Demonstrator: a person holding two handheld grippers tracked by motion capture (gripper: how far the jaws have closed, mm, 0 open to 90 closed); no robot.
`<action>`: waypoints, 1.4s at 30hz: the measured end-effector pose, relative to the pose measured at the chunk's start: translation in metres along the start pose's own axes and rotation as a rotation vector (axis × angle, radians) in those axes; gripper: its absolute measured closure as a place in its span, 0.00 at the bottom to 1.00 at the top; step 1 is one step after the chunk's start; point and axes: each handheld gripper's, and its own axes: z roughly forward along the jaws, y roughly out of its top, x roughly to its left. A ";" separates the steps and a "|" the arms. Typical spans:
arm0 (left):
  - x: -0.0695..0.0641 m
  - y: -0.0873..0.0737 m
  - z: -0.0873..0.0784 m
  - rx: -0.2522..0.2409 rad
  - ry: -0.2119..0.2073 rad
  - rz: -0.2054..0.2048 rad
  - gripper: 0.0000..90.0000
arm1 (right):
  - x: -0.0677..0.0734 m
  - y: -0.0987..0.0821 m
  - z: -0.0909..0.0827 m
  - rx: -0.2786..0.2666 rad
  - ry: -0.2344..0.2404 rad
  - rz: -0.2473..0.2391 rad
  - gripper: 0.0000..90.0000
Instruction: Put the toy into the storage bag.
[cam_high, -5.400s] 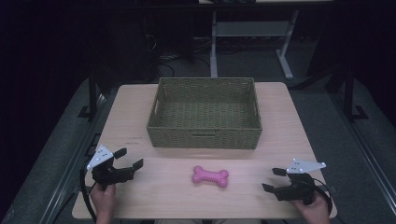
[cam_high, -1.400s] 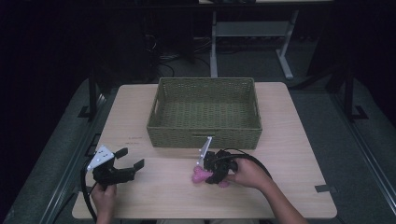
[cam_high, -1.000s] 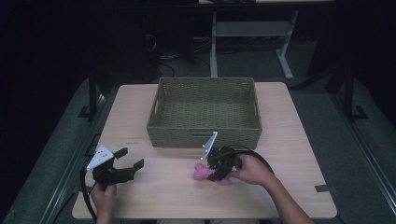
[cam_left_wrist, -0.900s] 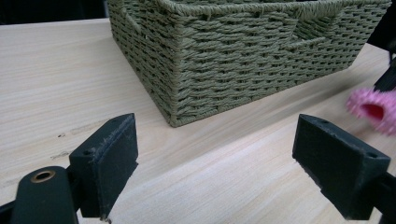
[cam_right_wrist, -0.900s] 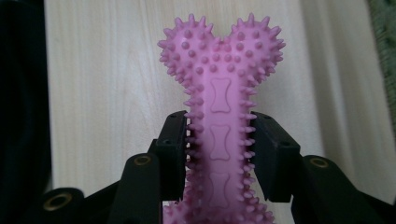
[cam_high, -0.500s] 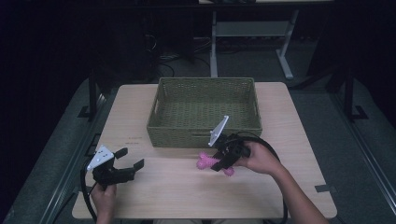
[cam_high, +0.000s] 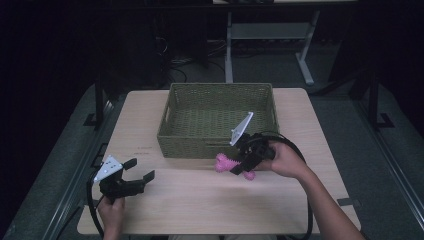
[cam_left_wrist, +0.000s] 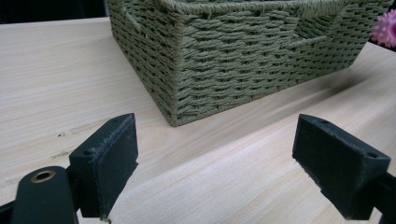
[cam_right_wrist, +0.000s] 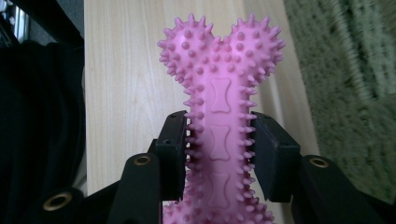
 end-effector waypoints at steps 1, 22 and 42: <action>0.000 0.000 0.000 0.000 0.000 0.000 0.15 | 0.000 0.000 0.000 0.000 0.000 0.000 0.64; 0.000 0.000 0.000 0.001 0.001 0.001 0.15 | -0.014 0.014 -0.036 0.014 -0.045 0.000 0.64; 0.001 0.000 0.000 -0.003 0.002 -0.004 0.15 | -0.038 0.033 -0.055 0.028 -0.069 0.002 0.64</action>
